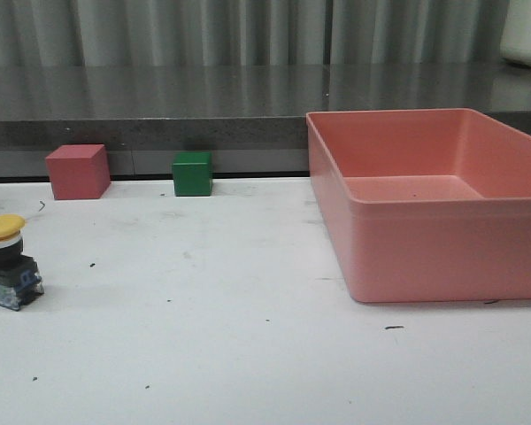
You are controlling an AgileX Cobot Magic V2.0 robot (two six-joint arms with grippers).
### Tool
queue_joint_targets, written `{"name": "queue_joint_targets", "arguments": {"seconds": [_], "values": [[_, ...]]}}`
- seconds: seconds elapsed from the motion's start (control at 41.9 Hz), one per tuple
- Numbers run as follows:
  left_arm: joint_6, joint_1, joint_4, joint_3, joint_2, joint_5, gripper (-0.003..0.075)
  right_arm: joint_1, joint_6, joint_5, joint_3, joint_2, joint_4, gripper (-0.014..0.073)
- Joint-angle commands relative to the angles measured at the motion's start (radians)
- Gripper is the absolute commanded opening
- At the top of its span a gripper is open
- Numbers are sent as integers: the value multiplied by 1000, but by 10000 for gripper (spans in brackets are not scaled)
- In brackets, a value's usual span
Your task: Place and stand button with both arms
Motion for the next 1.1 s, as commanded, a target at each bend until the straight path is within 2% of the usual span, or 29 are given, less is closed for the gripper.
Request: {"name": "queue_joint_targets", "arguments": {"seconds": [0.0,0.167,0.262,0.406,0.525,0.596,0.787,0.954,1.074], "values": [[-1,1,-12,-22,4,-71,-20,1,-9,-64,-23,5,-10,-118],[-1,-1,-10,-17,2,-72,-20,1,-9,-64,-23,5,-10,-118],[-1,15,-12,26,-11,-118,-20,1,-9,-62,-23,5,-10,-118],[-1,98,46,186,-98,-367,-20,1,-9,-61,-23,5,-10,-118],[-1,177,69,417,-216,-667,-20,1,-9,-61,-23,5,-10,-118],[-1,213,59,545,-291,-785,-20,1,-9,-61,-23,5,-10,-118],[-1,281,-71,811,-489,-929,-20,1,-9,-61,-23,5,-10,-118],[-1,281,-48,927,-598,-1004,-20,1,-9,-61,-23,5,-10,-118],[-1,269,-14,972,-600,-1068,-20,1,-9,-57,-23,5,-10,-118]]}}
